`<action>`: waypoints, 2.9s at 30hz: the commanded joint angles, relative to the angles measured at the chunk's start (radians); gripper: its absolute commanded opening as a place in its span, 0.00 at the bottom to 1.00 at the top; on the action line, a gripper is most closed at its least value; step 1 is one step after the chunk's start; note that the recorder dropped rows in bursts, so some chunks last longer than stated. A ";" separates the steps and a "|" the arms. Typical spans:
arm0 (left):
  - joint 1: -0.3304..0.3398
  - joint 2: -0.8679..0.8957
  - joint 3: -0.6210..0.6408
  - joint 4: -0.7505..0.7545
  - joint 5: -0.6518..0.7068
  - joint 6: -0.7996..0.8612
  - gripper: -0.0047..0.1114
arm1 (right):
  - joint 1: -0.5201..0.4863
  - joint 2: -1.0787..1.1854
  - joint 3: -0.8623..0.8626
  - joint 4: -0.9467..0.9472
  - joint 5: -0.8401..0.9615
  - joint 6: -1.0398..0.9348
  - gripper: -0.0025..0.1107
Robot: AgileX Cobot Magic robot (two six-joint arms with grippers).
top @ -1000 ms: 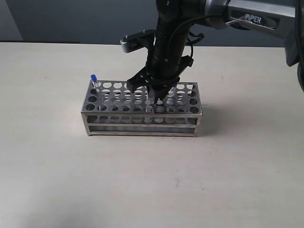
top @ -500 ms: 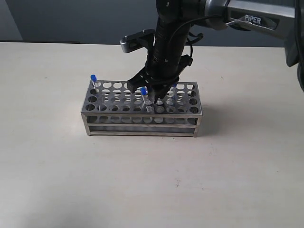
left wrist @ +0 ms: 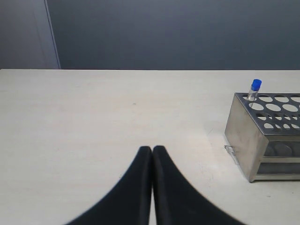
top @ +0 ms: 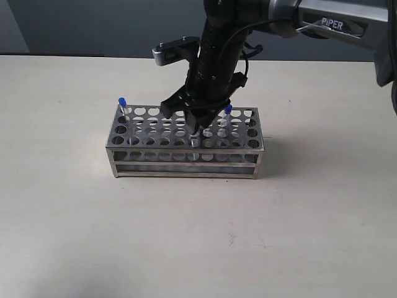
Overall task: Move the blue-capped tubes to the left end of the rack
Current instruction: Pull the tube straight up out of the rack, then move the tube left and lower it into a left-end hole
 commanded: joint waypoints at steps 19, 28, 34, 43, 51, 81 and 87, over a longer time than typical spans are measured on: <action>-0.006 -0.004 -0.003 0.001 -0.006 -0.001 0.05 | -0.001 -0.018 -0.001 -0.011 -0.097 -0.014 0.11; -0.006 -0.004 -0.003 0.001 -0.006 -0.001 0.05 | 0.004 -0.078 -0.001 -0.012 -0.082 -0.036 0.01; -0.006 -0.004 -0.003 0.001 -0.006 -0.001 0.05 | 0.028 -0.147 -0.001 -0.056 -0.094 -0.036 0.01; -0.006 -0.004 -0.003 0.001 -0.006 -0.001 0.05 | 0.073 -0.178 -0.003 -0.084 -0.101 -0.054 0.01; -0.006 -0.004 -0.003 0.001 -0.006 -0.001 0.05 | 0.128 -0.127 -0.103 -0.006 -0.230 -0.176 0.01; -0.006 -0.004 -0.003 -0.001 -0.004 -0.001 0.05 | 0.168 0.060 -0.362 0.019 -0.189 -0.269 0.01; -0.006 -0.004 -0.003 -0.001 -0.004 -0.001 0.05 | 0.168 0.099 -0.360 0.019 -0.186 -0.269 0.01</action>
